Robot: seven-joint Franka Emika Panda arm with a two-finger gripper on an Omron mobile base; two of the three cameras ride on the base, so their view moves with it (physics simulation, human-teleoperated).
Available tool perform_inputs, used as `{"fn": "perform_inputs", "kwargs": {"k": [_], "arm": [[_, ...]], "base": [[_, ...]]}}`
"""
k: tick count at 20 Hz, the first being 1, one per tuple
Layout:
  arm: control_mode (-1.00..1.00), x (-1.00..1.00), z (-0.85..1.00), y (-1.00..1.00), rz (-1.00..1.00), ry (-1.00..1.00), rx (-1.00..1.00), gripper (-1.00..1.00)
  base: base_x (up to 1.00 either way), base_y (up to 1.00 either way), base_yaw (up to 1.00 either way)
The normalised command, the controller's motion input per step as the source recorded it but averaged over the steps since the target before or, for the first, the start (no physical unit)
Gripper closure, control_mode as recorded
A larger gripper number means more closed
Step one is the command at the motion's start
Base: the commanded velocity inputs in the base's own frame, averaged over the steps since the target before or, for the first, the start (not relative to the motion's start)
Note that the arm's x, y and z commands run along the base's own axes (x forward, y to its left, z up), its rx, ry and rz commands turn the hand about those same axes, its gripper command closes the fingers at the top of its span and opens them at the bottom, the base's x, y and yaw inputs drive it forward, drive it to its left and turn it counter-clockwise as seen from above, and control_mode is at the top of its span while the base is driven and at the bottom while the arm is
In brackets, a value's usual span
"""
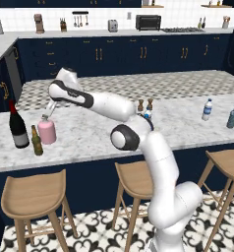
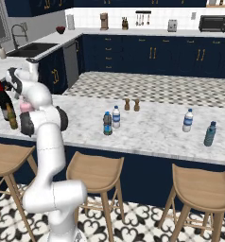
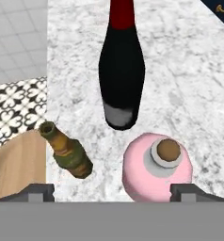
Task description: Move the plastic bottles in the middle to the plastics group, and the glass bottles in the middle to the glass group.
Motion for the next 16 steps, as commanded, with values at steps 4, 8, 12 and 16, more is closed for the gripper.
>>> {"fn": "perform_inputs", "kwargs": {"k": [4, 8, 12, 16], "arm": [[-1.0, -0.85, 0.0, -0.78, -0.03, -0.13, 0.03, -1.0], [-1.0, -0.94, -0.12, -0.95, -0.04, -0.14, 0.09, -1.0], [-1.0, -0.64, -0.01, -0.99, -0.03, -0.03, 0.1, -1.0], [-1.0, -0.33, 0.07, -0.93, -0.1, 0.02, 0.01, -1.0]], "base": [[0.0, 0.0, 0.0], [0.0, 0.0, 0.0], [0.0, 0.0, 0.0], [0.0, 0.0, 0.0]]}}
